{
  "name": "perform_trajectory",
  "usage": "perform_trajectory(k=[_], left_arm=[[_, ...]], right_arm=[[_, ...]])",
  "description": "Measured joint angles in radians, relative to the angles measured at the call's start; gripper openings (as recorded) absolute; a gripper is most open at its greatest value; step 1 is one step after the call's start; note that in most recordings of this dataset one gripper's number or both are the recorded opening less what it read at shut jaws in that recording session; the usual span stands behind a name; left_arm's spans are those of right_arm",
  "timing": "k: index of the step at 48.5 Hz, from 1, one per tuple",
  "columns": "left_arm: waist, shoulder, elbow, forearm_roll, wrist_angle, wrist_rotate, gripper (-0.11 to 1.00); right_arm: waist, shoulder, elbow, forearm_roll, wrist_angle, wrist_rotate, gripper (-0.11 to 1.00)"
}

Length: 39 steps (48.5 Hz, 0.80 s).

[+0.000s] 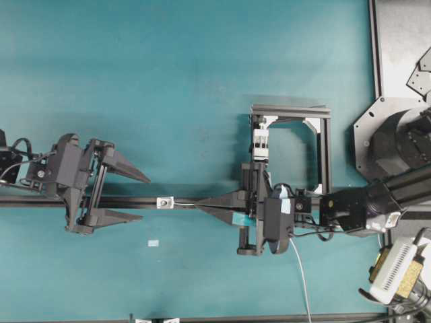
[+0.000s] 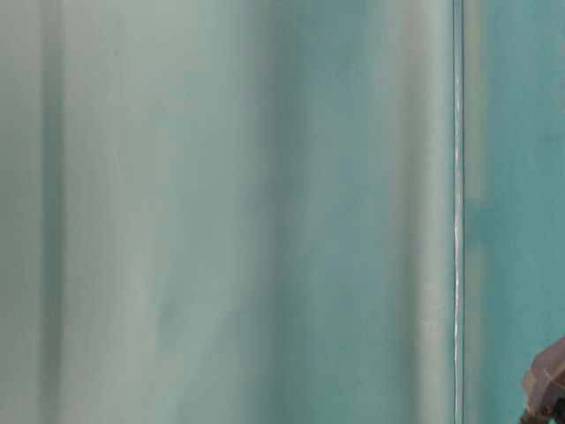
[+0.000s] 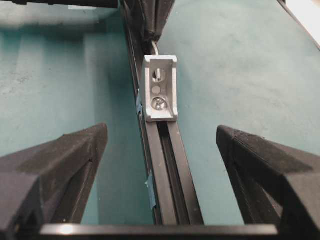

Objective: Insert the wire into the hole on the right side and pull it with the left arm.
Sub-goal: 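Push the wire tip leftward through the bracket hole with the right gripper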

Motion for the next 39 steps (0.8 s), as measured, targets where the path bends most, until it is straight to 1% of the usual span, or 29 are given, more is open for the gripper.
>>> perform_trajectory(k=[10, 26, 39], left_arm=[[0.000, 0.000, 0.000, 0.000, 0.000, 0.000, 0.72], [0.000, 0.000, -0.002, 0.002, 0.014, 0.002, 0.72], [0.000, 0.000, -0.002, 0.002, 0.015, 0.002, 0.72]], right_arm=[[-0.015, 0.012, -0.018, -0.002, 0.000, -0.003, 0.04], [-0.051, 0.032, -0.048, -0.037, 0.003, -0.003, 0.04], [-0.064, 0.037, -0.072, -0.057, 0.008, -0.003, 0.04]])
